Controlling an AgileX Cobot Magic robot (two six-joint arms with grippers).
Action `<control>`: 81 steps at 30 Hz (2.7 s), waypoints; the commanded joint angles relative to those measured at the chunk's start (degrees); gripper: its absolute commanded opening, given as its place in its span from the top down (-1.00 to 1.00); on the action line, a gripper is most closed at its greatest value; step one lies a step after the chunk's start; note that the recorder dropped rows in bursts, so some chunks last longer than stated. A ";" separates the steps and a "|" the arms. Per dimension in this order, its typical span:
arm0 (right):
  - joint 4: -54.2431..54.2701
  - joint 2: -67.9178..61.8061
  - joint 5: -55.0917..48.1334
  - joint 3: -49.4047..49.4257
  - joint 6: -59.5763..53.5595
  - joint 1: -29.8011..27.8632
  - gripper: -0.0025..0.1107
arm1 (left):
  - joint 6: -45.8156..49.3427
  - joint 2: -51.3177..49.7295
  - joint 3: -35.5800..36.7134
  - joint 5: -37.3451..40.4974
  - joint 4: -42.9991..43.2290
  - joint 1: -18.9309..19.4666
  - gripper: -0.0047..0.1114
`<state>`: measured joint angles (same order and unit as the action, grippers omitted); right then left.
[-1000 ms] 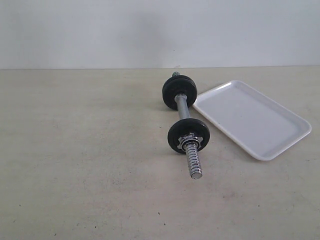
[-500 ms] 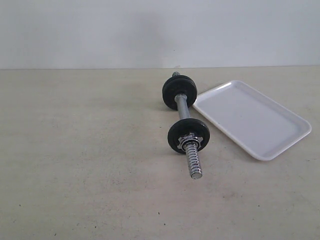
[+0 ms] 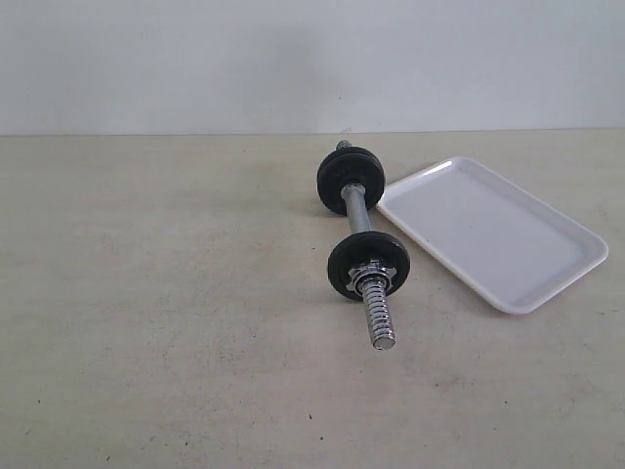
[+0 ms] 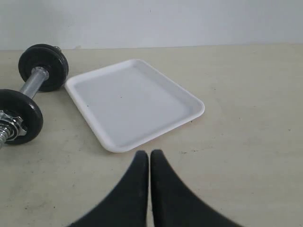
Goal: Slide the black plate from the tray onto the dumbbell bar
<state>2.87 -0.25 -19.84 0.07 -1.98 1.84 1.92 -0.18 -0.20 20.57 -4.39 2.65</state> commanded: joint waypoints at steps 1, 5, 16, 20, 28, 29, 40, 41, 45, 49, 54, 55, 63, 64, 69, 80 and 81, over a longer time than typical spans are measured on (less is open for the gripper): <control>0.03 0.25 0.73 -0.07 0.04 -0.11 0.96 | -0.88 0.18 0.20 -0.15 2.19 0.06 0.84; 0.03 0.25 0.73 -0.07 0.04 -0.11 0.96 | -0.78 0.18 0.20 -0.26 2.46 -0.76 0.84; 0.04 0.25 0.73 -0.07 0.15 -0.11 0.96 | -0.78 0.18 0.20 -0.26 2.93 -1.84 0.84; 0.04 0.25 0.73 -0.07 0.15 -0.11 0.96 | 3.11 0.18 0.20 -0.26 2.93 -1.86 0.84; 0.04 0.25 0.73 -0.07 0.15 -0.11 0.96 | 5.68 0.18 0.20 -0.39 2.93 -1.86 0.84; 0.04 0.25 0.73 -0.07 0.15 -0.11 0.96 | 5.68 0.18 0.20 -0.39 2.93 -1.86 0.84; 0.04 0.25 0.73 -0.07 0.15 -0.11 0.96 | 5.65 0.18 0.20 -1.68 2.93 -1.86 0.84; 0.04 0.25 0.73 -0.07 0.15 -0.11 0.96 | 5.65 0.18 0.20 -1.68 2.93 -1.86 0.84; 0.04 0.25 0.73 -0.07 0.15 -0.11 0.96 | 5.65 0.18 0.20 -1.68 2.93 -1.86 0.84; 0.04 0.25 0.73 -0.07 0.15 -0.11 0.96 | 5.65 0.18 0.20 -1.68 2.93 -1.86 0.84; 0.04 0.25 0.73 -0.07 0.15 -0.11 0.96 | 5.43 0.18 0.20 -1.30 3.38 -1.86 0.84; 0.04 0.25 0.73 -0.07 0.15 -0.11 0.96 | 5.43 0.18 0.20 -1.30 3.38 -1.86 0.84; 0.04 0.25 0.73 -0.07 0.15 -0.11 0.96 | 1.88 0.18 0.20 -1.30 5.45 -1.86 0.84; 0.04 0.25 0.73 -0.07 0.15 -0.11 0.96 | 1.50 0.18 0.20 -1.30 5.72 -1.86 0.84; 0.04 0.25 0.73 -0.07 0.15 -0.11 0.96 | 0.23 0.18 0.20 -1.30 5.72 -1.86 0.84; 0.04 0.25 0.73 -0.07 0.15 -0.11 0.96 | 0.23 0.18 0.20 -1.30 5.72 -1.86 0.84; 0.04 0.25 0.73 -0.07 0.15 -0.11 0.96 | 0.23 0.18 0.20 -1.30 5.72 -1.86 0.84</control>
<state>2.87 -0.25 -19.84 0.07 -1.86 1.84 2.67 -0.18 -0.20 19.38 1.29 1.24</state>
